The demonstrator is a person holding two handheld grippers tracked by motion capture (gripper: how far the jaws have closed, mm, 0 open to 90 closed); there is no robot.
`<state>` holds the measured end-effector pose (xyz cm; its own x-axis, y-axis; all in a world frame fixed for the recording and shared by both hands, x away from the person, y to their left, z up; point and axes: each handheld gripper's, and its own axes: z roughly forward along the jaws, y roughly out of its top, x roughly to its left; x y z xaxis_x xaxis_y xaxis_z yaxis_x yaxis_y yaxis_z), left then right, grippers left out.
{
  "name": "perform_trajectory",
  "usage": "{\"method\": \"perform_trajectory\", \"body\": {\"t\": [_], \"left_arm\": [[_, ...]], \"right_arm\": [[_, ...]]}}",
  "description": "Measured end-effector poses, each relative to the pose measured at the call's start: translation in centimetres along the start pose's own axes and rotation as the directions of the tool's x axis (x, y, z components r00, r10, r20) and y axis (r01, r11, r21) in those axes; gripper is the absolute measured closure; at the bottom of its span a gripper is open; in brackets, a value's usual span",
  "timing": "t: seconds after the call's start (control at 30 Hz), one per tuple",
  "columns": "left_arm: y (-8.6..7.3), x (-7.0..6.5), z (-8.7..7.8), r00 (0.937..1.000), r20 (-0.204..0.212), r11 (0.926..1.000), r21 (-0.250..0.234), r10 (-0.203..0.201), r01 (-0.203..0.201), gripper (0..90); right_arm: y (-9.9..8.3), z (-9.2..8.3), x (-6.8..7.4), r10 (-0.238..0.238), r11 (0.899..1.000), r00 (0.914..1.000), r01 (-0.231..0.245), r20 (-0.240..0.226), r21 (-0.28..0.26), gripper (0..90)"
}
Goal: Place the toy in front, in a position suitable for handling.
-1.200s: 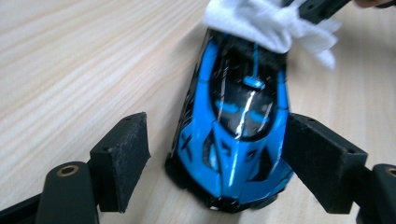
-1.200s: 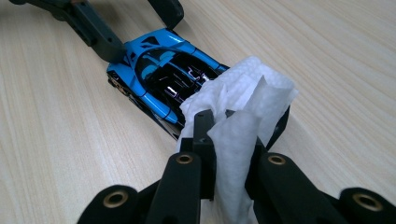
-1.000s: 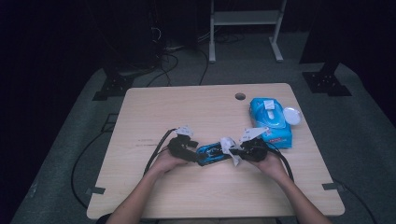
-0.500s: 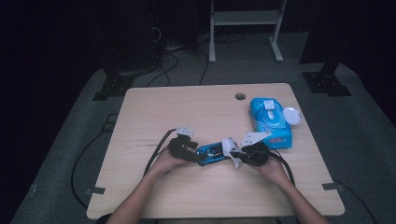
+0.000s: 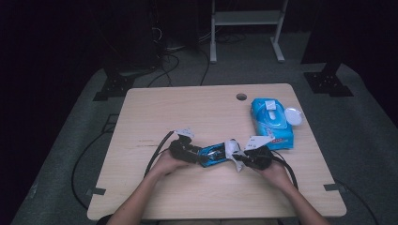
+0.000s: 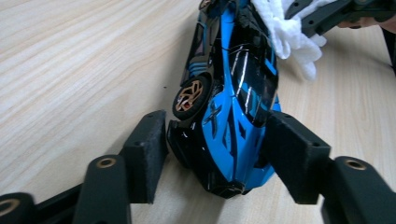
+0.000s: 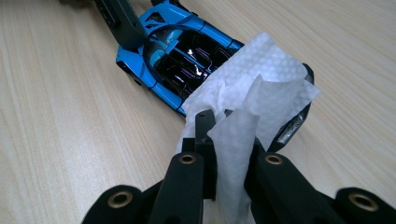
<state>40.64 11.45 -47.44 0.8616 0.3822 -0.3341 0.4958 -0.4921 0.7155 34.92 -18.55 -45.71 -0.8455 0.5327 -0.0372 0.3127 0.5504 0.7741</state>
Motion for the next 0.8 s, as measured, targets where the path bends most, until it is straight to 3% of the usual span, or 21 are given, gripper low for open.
{"method": "perform_trajectory", "body": {"t": [0.2, 0.33, 0.43, 0.57, 0.7, 0.8], "left_arm": [[0.0, -0.4, 0.2, 0.9998, -0.008, 0.9997, -0.012, 0.021, -0.021, 43.4], [0.0, -1.6, 0.1, 0.9940, -0.066, 0.9958, -0.022, 0.087, -0.089, 43.4], [0.0, -2.5, 0.1, 0.9813, -0.116, 0.9875, -0.018, 0.154, -0.157, 43.4], [-0.2, -3.5, 0.0, 0.9584, -0.174, 0.9727, -0.013, 0.226, -0.232, 43.4], [-0.5, -4.2, 0.1, 0.9388, -0.209, 0.9586, -0.019, 0.274, -0.284, 43.5], [-0.8, -4.9, 0.1, 0.9159, -0.240, 0.9417, -0.019, 0.322, -0.336, 43.6]], "right_arm": [[-0.3, -0.1, 0.0, 0.003, 1.000, 1.0000, -0.003, 0.008, -0.010, 84.0], [-0.5, -0.2, 0.1, 0.016, 1.000, 0.9999, -0.016, 0.004, -0.013, 83.9], [-0.6, -0.4, 0.0, 0.040, 0.999, 0.9991, -0.040, -0.012, -0.015, 83.6], [-1.1, -0.8, -0.3, 0.105, 0.993, 0.9935, -0.107, -0.046, -0.041, 83.6], [-0.3, -2.1, -0.5, 0.151, 0.979, 0.9863, -0.159, -0.065, -0.128, 83.6], [1.4, -3.4, -0.6, 0.141, 0.971, 0.9893, -0.146, -0.039, -0.188, 83.7]]}}
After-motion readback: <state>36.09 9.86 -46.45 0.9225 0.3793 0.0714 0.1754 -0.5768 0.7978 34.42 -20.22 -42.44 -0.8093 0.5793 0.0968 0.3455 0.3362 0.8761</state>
